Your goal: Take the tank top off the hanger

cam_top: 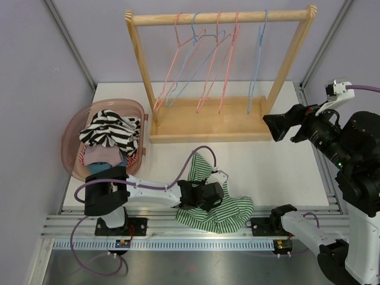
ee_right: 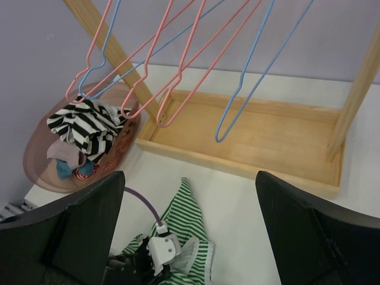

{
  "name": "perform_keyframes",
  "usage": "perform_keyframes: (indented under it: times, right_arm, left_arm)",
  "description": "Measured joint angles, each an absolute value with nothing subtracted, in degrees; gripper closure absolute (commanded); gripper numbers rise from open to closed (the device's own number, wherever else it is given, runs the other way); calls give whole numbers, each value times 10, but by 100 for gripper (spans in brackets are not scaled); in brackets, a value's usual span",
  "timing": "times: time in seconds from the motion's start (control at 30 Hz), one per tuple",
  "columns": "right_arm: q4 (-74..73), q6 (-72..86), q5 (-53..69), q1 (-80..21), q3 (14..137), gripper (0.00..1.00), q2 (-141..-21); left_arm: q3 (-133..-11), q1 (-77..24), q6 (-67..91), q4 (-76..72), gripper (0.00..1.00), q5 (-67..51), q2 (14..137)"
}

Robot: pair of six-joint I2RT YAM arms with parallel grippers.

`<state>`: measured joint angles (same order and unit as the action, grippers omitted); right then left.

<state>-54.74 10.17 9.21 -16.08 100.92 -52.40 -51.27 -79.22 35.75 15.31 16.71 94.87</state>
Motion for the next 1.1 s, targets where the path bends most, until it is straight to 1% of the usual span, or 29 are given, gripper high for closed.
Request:
perform_keyframes:
  times: [0.03, 0.07, 0.17, 0.27, 0.37, 0.47, 0.6, 0.7, 0.87, 0.97, 1.1]
  right_arm:
    - [-547, 103, 102, -161, 1001, 0, -519]
    - [-547, 103, 109, -161, 994, 1, -514]
    - [-547, 104, 120, -161, 987, 1, -504]
    - [-546, 103, 121, -161, 985, 0, -490]
    - [-539, 103, 121, -161, 983, 0, -474]
    - [-532, 103, 121, -161, 976, 0, -462]
    - [-524, 103, 121, -161, 965, 0, -458]
    - [-521, 103, 121, -161, 958, 1, -459]
    - [-518, 103, 115, -161, 956, 0, -460]
    - [-517, 103, 110, -161, 957, 0, -462]
    - [-517, 103, 100, -161, 960, 0, -470]
  left_arm:
    - [-511, -792, 361, 147, 98, 168, 949]
    - [-508, -792, 367, 143, 100, 169, 948]
    - [-495, -794, 380, 142, 100, 172, 931]
    - [-477, -796, 396, 192, 100, 197, 889]
    - [-470, -795, 414, 266, 100, 235, 823]
    - [-472, -787, 437, 344, 100, 290, 730]
    - [-503, -748, 460, 460, 100, 365, 615]
    - [-546, -705, 465, 547, 100, 412, 552]
    - [-655, -612, 434, 647, 100, 470, 500]
    - [-719, -536, 384, 654, 100, 483, 485]
    - [-793, -409, 304, 645, 100, 478, 489]
